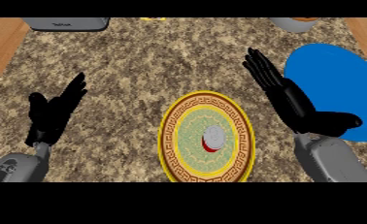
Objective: Pick the can from the plate and place it in the plate
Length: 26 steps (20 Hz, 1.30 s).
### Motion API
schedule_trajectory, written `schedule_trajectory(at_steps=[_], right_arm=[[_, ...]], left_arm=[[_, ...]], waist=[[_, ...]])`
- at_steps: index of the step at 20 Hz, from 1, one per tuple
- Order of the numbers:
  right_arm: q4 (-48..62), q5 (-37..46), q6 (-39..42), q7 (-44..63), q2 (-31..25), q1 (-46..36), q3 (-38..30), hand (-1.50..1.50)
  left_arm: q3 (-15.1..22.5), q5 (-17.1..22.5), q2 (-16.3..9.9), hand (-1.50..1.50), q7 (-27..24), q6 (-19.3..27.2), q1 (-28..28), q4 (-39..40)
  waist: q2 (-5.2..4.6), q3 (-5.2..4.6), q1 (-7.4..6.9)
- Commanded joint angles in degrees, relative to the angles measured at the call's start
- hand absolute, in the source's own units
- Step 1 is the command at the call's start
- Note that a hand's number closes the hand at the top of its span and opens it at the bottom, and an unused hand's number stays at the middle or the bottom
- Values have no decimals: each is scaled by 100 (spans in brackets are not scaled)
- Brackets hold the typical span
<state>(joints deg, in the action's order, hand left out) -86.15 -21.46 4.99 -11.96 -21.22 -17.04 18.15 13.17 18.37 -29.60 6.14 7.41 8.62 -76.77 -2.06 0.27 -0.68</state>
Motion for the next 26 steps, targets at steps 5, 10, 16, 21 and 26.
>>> schedule_trajectory(at_steps=[5, 10, 16, 21, 26], right_arm=[[972, -651, 1673, 362, 12, -1063, 41, 150], [1447, 723, -88, -1052, 146, -366, -409, -150], [2555, 1814, 1093, -2807, -104, -260, 261, -150], [1689, 2498, 850, -2117, -403, -226, 546, -150], [868, 2853, 974, -1489, -644, -32, 487, -150]], left_arm=[[-238, -251, 338, 0, 0, 557, 435, -236], [-207, -149, 575, 0, -31, 578, 367, -109], [-401, -134, 453, 0, 309, 417, 314, -393], [-311, -400, 786, 0, 55, 558, 100, -256], [-543, -494, 868, 0, -105, 351, 325, 130]], waist=[[176, -20, -118], [133, -3, 13], [192, -20, -8], [219, -28, 69], [218, -31, 115]])
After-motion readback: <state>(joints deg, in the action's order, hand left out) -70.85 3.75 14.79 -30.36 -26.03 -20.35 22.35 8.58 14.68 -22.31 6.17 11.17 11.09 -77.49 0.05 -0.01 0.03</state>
